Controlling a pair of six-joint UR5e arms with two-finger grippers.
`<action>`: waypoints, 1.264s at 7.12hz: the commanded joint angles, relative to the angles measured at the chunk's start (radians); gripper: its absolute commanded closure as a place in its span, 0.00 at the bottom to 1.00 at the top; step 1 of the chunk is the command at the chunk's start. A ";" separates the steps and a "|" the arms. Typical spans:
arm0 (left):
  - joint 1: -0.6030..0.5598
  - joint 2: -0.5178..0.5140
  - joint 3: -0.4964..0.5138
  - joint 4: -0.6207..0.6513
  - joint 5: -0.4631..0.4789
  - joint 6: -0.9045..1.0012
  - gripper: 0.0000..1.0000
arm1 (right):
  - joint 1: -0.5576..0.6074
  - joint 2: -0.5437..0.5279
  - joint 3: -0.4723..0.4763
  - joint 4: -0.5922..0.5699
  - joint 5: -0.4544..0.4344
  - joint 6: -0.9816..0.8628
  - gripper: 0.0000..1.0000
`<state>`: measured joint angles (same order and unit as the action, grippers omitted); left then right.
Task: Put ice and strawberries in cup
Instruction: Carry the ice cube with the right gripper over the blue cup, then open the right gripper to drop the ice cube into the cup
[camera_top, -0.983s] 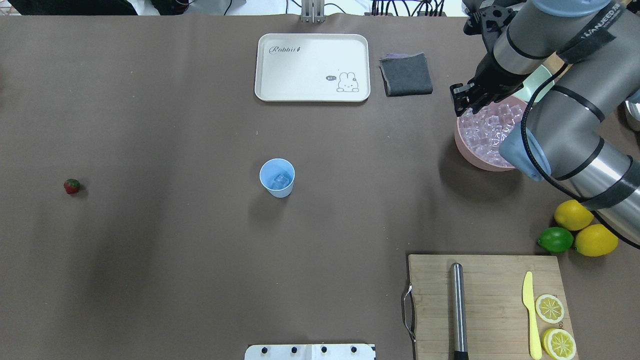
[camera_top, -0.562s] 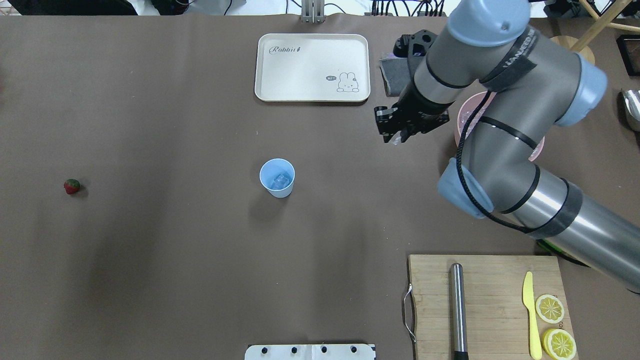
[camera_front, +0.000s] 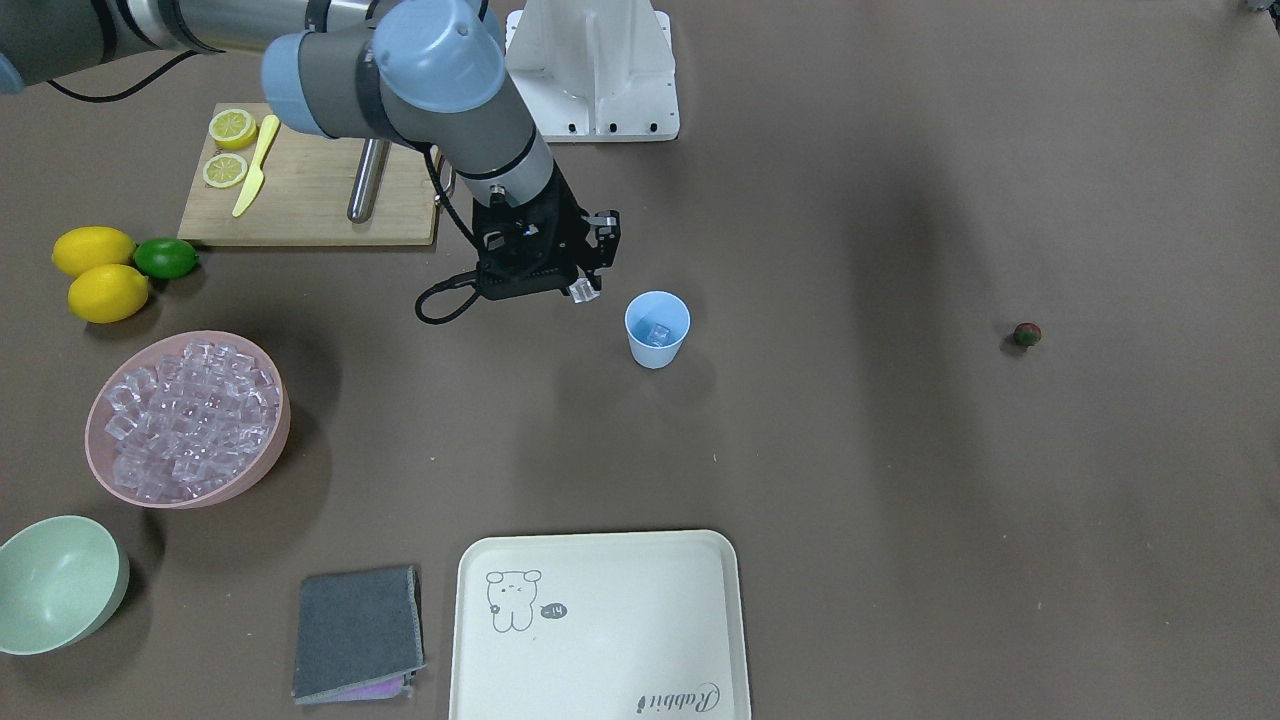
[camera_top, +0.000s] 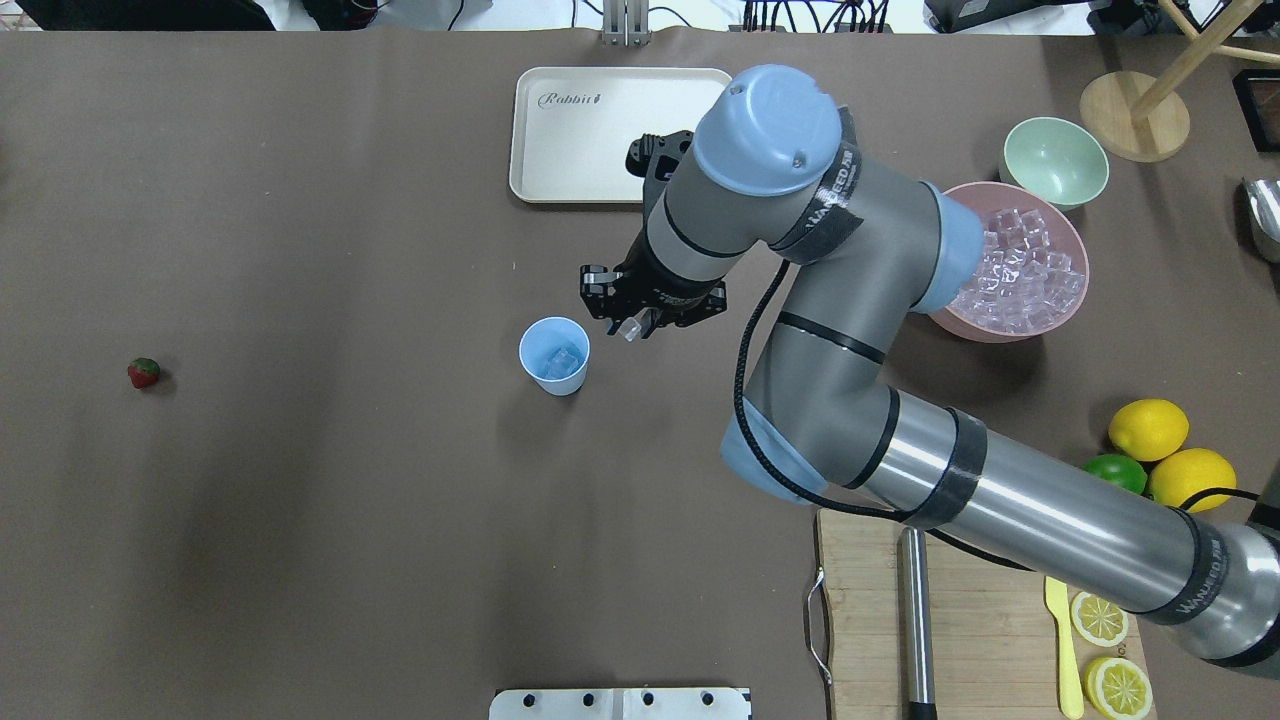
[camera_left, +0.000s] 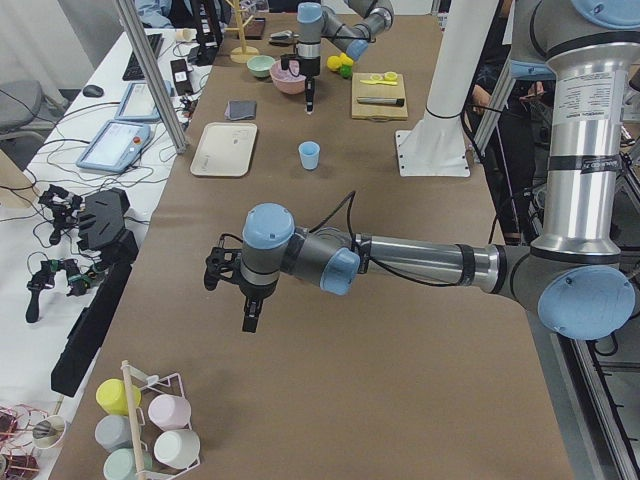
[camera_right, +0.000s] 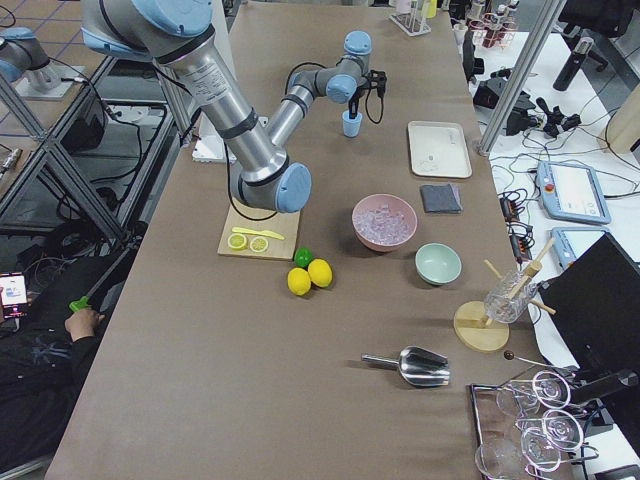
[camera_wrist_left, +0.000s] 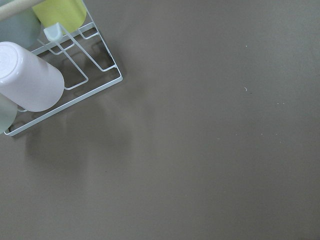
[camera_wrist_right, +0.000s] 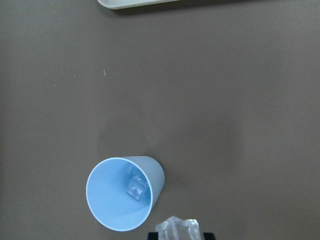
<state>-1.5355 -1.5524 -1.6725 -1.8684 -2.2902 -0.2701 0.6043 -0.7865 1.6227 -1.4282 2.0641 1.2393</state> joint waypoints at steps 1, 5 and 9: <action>0.000 0.002 -0.001 0.000 0.000 0.000 0.02 | -0.038 0.042 -0.058 0.021 -0.056 0.025 1.00; 0.000 0.000 0.005 0.000 0.000 0.000 0.02 | -0.049 0.115 -0.164 0.043 -0.074 0.040 1.00; 0.002 -0.006 0.008 0.000 0.002 0.000 0.02 | -0.069 0.124 -0.176 0.041 -0.107 0.071 0.38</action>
<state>-1.5341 -1.5573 -1.6663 -1.8684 -2.2892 -0.2700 0.5379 -0.6696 1.4475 -1.3856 1.9630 1.2951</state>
